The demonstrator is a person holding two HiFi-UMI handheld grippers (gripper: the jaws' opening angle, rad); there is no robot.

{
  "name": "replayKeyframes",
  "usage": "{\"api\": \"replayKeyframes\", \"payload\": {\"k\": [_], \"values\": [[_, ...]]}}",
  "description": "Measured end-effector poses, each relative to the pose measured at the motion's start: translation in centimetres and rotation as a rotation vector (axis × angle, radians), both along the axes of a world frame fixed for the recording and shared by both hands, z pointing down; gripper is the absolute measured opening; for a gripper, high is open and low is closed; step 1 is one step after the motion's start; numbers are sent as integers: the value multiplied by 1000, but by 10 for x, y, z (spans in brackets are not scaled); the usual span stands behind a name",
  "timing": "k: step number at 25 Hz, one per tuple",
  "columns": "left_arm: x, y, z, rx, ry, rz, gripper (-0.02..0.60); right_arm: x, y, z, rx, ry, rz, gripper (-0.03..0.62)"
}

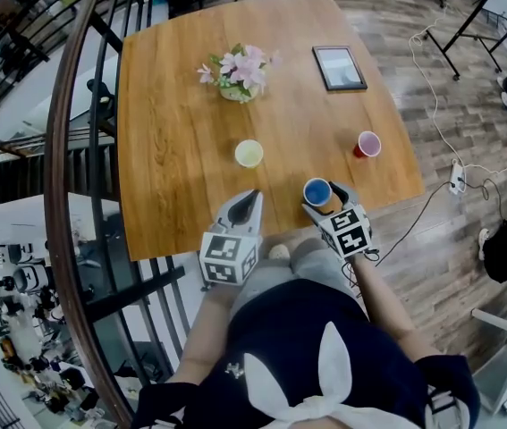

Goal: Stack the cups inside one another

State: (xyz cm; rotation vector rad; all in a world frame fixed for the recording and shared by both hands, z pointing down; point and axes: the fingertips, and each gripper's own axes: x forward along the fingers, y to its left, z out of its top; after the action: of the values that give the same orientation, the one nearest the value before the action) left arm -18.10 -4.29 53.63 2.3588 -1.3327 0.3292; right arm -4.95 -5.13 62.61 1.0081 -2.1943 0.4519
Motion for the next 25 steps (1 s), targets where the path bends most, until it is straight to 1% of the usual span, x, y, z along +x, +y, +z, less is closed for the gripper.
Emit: {"api": "replayKeyframes", "payload": {"k": [8, 17, 20, 25], "values": [[-1, 1, 7, -15, -2, 1, 17, 4, -3, 20, -39, 26, 4, 348], [-3, 2, 10, -21, -2, 0, 17, 5, -4, 27, -47, 35, 9, 347], [-5, -1, 11, -23, -2, -4, 17, 5, -5, 28, -48, 44, 7, 327], [-8, -2, 10, -24, -1, -11, 17, 5, -7, 24, -36, 48, 5, 327]]}}
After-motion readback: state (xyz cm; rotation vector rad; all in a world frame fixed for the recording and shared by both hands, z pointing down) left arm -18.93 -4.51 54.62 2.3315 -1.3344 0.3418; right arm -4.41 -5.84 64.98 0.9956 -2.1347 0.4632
